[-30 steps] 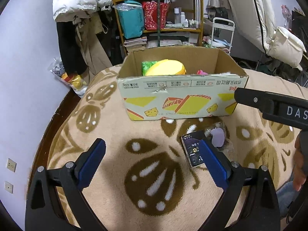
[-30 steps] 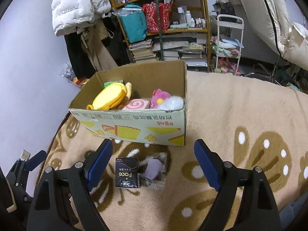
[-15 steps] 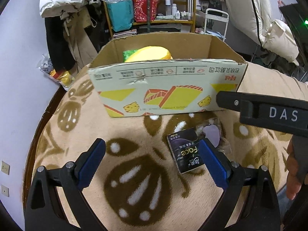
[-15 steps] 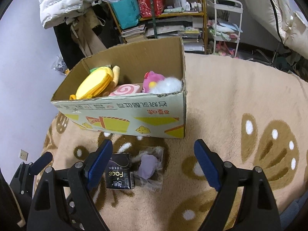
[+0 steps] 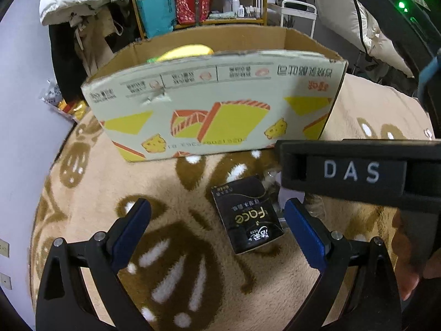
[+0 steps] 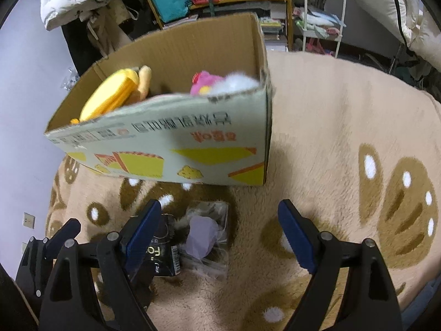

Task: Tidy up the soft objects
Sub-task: 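Grasp the black 'Face' tissue pack with the left gripper while the right gripper grasps the clear bag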

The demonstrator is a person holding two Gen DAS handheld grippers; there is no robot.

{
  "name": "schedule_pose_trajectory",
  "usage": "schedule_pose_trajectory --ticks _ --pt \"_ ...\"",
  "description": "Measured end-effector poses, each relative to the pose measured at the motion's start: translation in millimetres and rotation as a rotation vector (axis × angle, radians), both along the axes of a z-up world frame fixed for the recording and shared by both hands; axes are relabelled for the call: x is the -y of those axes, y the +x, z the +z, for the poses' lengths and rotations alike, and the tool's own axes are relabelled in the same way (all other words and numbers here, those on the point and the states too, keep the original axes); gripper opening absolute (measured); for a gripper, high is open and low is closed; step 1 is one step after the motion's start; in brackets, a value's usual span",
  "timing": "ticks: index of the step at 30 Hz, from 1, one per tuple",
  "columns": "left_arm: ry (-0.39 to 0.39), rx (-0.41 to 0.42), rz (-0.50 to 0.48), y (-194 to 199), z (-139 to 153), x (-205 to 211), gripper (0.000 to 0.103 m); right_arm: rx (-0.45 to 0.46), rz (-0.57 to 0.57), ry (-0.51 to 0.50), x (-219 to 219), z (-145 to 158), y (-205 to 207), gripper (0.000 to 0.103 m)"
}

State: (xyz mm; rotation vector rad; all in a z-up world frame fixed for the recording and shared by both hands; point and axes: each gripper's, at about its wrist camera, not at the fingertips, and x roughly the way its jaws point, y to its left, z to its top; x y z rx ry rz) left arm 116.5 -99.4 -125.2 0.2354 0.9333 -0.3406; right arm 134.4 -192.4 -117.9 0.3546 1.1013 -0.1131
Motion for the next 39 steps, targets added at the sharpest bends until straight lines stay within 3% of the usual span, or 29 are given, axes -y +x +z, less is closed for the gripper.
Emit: schedule_pose_trajectory --ticks 9,17,26,34,39 --pt "0.003 -0.068 -0.031 6.3 -18.6 3.8 0.096 -0.076 0.023 -0.017 -10.0 -22.0 4.0 0.091" --pt "0.014 -0.076 0.010 6.4 -26.9 1.7 0.096 -0.110 0.033 -0.017 -12.8 -34.3 7.5 0.091" --pt "-0.009 -0.091 0.014 14.0 -34.6 -8.2 0.077 -0.123 0.052 -0.052 -9.4 -38.6 10.7 0.091" --pt "0.069 -0.068 0.006 8.7 -42.9 -5.8 0.072 -0.136 0.058 -0.063 -19.2 -44.1 16.2 0.090" --pt "0.051 -0.074 0.014 11.6 -42.3 -6.9 0.072 -0.140 0.065 -0.071 -20.0 -45.3 15.5 0.090"
